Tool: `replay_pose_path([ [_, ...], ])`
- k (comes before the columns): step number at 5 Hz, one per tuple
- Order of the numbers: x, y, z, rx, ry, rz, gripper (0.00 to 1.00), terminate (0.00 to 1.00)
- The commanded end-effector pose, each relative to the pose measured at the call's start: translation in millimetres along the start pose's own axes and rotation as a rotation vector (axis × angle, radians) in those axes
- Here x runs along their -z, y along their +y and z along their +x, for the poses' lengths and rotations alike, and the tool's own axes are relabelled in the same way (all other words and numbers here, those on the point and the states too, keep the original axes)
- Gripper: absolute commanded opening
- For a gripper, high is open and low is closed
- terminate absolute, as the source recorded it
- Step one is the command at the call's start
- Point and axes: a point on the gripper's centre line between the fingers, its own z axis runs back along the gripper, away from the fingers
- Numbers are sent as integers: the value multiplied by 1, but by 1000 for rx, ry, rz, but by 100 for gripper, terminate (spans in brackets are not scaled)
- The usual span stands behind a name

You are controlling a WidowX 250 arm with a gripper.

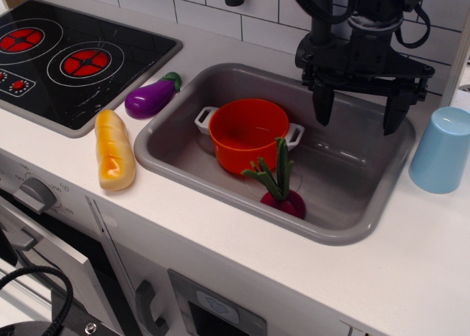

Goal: Put beet in pot sink

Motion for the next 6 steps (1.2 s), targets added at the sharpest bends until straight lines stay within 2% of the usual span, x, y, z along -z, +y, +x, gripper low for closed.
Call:
replay_pose_path([
  [1, 0, 0, 0, 0, 0, 0, 100, 0],
  [2, -7, 14, -15, 62, -3, -63, 100, 0],
  [4, -16, 50, -36, 142, 4, -49, 100, 0],
  [5, -19, 63, -35, 125, -20, -27, 100, 0],
  [6, -11, 65, -37, 147, -2, -14, 100, 0],
])
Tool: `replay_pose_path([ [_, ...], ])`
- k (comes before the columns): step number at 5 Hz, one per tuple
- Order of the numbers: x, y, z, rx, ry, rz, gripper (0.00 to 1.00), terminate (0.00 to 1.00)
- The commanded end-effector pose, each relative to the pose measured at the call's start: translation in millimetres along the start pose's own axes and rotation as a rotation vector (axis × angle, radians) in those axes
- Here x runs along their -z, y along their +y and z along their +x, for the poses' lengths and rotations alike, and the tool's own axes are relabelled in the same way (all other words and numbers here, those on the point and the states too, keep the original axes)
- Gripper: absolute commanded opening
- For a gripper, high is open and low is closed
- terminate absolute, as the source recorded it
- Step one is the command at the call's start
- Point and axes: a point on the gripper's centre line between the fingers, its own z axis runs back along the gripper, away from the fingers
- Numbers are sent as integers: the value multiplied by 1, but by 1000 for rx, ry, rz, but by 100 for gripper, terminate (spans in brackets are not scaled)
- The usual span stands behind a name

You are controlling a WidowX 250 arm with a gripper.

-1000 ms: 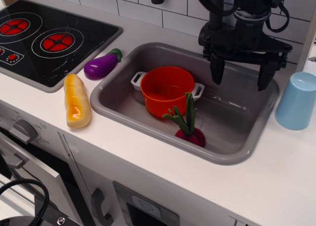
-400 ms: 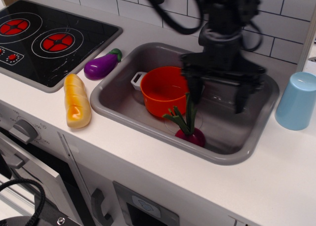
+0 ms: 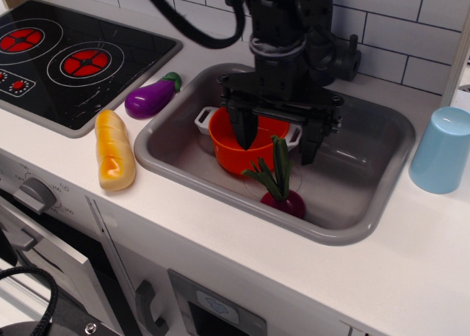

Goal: Put beet in pot sink

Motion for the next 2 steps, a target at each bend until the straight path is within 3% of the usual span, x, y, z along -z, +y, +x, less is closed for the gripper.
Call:
replay_pose_path([
  [1, 17, 0, 5, 46, 0, 19, 100, 0],
  [2, 31, -3, 6, 48, 19, 31, 100, 0],
])
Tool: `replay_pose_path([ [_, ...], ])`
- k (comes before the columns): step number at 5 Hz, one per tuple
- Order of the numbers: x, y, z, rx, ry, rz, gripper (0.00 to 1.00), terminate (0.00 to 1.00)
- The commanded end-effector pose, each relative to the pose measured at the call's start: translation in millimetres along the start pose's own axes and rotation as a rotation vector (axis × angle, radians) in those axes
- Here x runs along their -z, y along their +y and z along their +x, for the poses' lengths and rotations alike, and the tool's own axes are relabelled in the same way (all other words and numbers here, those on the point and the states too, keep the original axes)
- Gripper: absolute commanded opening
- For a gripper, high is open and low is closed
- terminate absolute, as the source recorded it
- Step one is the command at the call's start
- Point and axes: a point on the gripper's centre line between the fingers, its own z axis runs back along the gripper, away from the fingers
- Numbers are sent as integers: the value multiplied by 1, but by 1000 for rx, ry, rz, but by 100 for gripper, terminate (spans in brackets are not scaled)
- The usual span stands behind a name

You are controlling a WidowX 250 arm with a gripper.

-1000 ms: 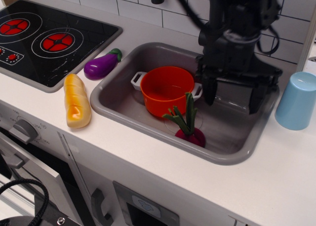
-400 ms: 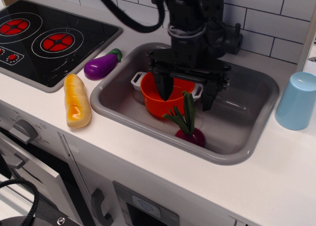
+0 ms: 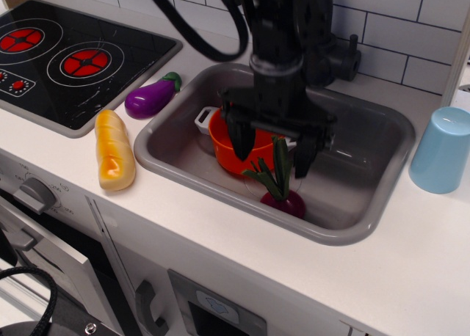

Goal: Put beet in pot sink

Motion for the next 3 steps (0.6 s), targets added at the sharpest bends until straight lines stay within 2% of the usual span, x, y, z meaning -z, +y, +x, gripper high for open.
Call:
replay_pose_path([
  [1, 10, 0, 7, -4, -32, -4, 100, 0],
  [2, 6, 3, 8, -23, 38, -76, 0, 0],
  [3, 1, 2, 9, -7, 75, -53, 0, 0],
])
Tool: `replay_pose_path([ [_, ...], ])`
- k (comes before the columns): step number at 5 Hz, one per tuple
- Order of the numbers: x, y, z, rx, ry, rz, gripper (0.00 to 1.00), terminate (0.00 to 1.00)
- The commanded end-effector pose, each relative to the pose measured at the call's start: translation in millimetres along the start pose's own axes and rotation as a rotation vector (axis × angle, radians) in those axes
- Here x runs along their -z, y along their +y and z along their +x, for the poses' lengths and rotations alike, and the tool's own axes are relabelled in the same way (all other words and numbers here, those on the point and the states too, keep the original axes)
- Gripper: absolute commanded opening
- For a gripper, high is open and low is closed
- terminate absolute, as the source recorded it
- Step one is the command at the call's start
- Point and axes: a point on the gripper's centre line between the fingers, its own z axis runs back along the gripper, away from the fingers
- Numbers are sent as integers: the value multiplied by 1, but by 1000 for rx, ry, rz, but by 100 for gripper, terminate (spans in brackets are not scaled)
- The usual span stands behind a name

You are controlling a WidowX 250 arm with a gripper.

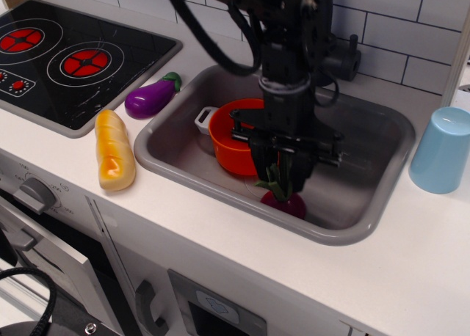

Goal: Put beet in pot sink

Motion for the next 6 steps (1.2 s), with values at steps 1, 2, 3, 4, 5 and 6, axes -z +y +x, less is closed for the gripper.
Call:
replay_pose_path([
  [1, -31, 3, 4, 28, 7, 23, 0, 0],
  [2, -58, 4, 1, 1, -2, 0, 0, 0],
  [3, -87, 14, 7, -54, -20, -66, 0, 0],
  [4, -99, 30, 14, -131, -138, -60, 0, 0],
  [5, -107, 46, 37, -200, -182, -29, 0, 0],
  [6, -106, 62, 46, -199, -176, -36, 0, 0],
])
